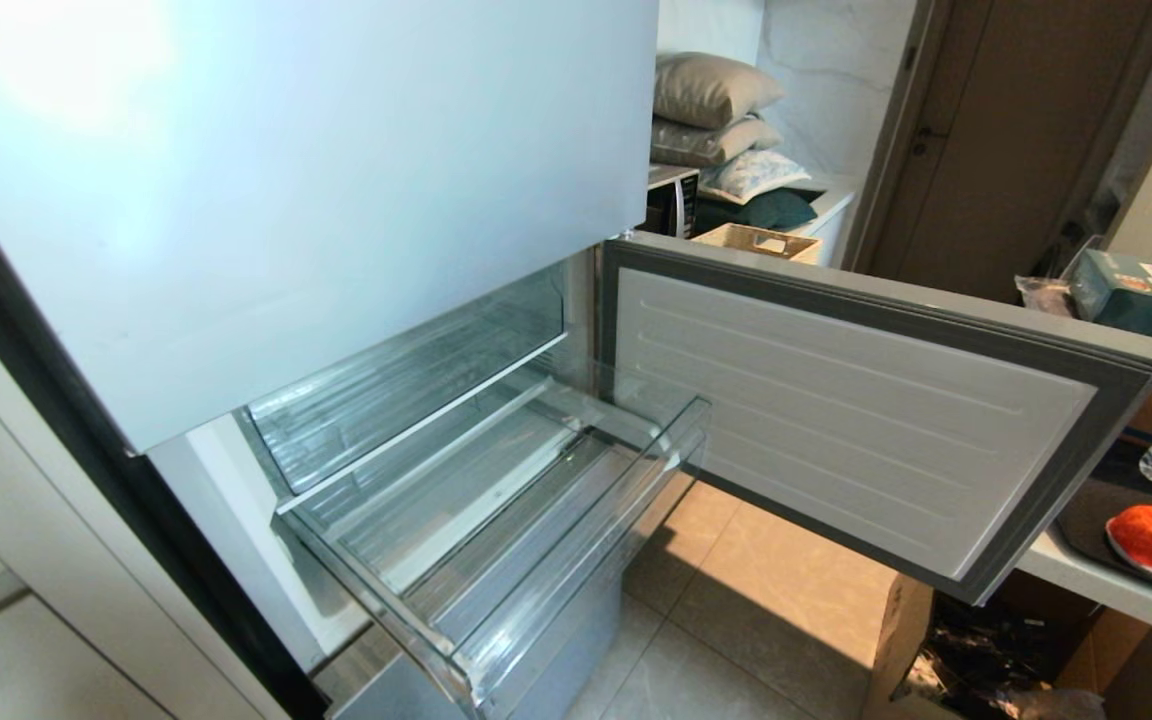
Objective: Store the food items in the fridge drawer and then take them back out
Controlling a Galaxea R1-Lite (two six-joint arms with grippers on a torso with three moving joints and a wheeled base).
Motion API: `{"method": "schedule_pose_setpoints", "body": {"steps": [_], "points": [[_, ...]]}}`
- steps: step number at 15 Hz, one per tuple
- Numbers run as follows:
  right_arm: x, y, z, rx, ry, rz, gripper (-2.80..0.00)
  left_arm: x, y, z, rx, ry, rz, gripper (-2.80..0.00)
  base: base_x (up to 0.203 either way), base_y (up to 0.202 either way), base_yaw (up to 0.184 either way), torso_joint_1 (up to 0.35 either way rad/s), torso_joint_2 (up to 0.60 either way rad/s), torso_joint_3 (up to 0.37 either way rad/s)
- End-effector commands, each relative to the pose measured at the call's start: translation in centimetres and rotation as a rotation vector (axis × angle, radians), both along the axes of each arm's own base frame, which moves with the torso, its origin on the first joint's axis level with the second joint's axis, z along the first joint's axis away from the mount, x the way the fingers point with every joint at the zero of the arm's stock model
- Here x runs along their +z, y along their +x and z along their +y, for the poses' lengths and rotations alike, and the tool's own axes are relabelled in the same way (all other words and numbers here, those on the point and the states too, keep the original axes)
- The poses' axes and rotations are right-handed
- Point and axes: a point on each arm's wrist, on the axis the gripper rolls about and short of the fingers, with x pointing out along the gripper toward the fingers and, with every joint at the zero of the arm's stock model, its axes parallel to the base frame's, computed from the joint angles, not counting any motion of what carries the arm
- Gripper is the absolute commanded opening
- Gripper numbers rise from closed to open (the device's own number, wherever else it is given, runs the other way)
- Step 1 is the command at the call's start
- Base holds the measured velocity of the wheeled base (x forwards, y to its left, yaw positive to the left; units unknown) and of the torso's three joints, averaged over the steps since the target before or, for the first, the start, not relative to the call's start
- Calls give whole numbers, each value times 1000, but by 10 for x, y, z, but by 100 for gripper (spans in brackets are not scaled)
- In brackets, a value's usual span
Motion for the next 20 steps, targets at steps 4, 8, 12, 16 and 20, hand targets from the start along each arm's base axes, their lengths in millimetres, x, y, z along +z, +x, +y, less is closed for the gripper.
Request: {"method": "schedule_pose_setpoints", "body": {"steps": [4,8,12,16,20], "points": [[100,-102,88,25,-192,-214,-280,0,0,0,1,0,1,-280,0,0,0,0,0,0],[79,-182,191,289,-286,-282,-280,0,0,0,1,0,-1,-280,0,0,0,0,0,0],[21,-255,238,610,-307,-289,-280,0,0,0,1,0,-1,-280,0,0,0,0,0,0],[-38,-290,240,750,-324,-115,-280,0,0,0,0,1,0,-280,0,0,0,0,0,0],[-45,-306,240,684,-409,-253,-280,0,0,0,1,1,0,-280,0,0,0,0,0,0]]}}
